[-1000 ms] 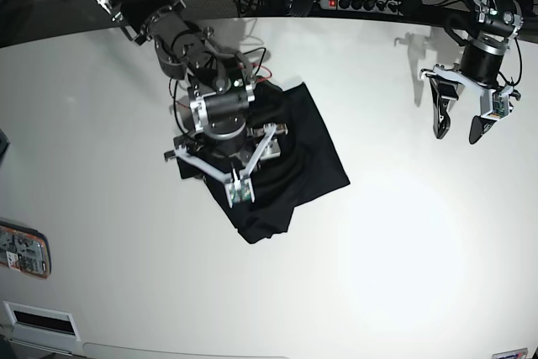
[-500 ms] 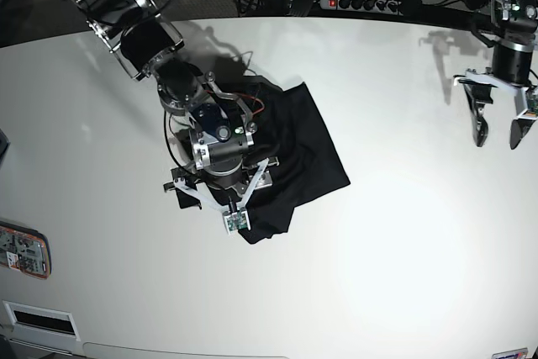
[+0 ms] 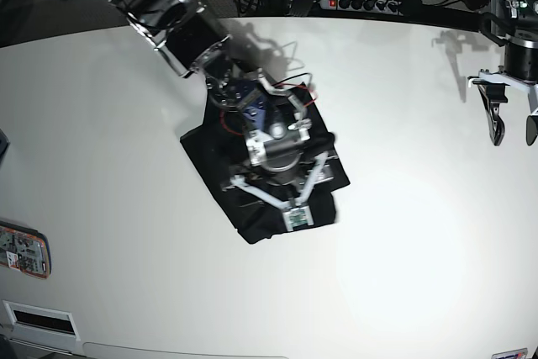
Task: Fold the T-shirt properly
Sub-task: 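Press the right gripper down on the folded bundle and smooth it, then move both grippers to opposite sides of the black bundle and grasp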
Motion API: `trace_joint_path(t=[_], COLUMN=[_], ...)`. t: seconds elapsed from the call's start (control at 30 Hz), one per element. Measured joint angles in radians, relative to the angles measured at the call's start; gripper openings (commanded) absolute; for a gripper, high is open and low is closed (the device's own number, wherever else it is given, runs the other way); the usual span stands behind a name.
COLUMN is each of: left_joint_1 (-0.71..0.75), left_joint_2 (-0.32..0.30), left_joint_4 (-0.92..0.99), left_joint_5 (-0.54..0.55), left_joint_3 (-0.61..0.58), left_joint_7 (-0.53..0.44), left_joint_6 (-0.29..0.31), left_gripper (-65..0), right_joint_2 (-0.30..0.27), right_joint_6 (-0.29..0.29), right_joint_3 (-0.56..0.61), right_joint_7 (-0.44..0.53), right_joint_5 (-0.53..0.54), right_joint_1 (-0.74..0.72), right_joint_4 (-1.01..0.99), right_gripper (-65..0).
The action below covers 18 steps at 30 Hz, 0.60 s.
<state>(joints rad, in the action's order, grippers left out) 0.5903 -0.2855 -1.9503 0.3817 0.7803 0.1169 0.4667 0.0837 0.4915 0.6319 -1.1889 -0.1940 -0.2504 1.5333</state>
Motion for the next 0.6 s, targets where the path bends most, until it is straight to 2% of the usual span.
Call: trace_joint_path(t=[0.17,0.33,0.4,0.5,0.6], left_joint_1=[0.002,0.002,0.000,-0.003,-0.016], left_joint_2=[0.000,0.000,-0.003,0.003,0.015], left_joint_4=[0.000,0.001,0.000,-0.032,-0.079], left_joint_5=[0.000,0.001,0.005,0.005,0.008], left_joint_3=[-0.006,-0.008,-0.059,-0.152,-0.262], left_joint_7=[0.003,0.003,0.000,0.017,0.008], left_joint_6=[0.006,0.004,-0.011,0.003,0.010], left_gripper=[-26.2,-26.2,-26.9,-33.4,-44.5], right_joint_2=[0.051,0.039,0.037,0.032,0.012], right_joint_6=[0.001,0.002,0.002,-0.011,-0.099], right_joint_3=[0.080,0.082,0.079,0.017,-0.084], right_joint_7=[0.010,0.027,0.024,0.026,0.034], right_joint_5=[0.005,0.000,0.000,0.029,0.034], right_joint_1=[0.001,0.001,0.002,-0.011,-0.028], right_joint_4=[-0.028,-0.022,0.002,0.052,0.061], right_gripper=[-18.0,-18.1,-18.1,-19.7,-30.6])
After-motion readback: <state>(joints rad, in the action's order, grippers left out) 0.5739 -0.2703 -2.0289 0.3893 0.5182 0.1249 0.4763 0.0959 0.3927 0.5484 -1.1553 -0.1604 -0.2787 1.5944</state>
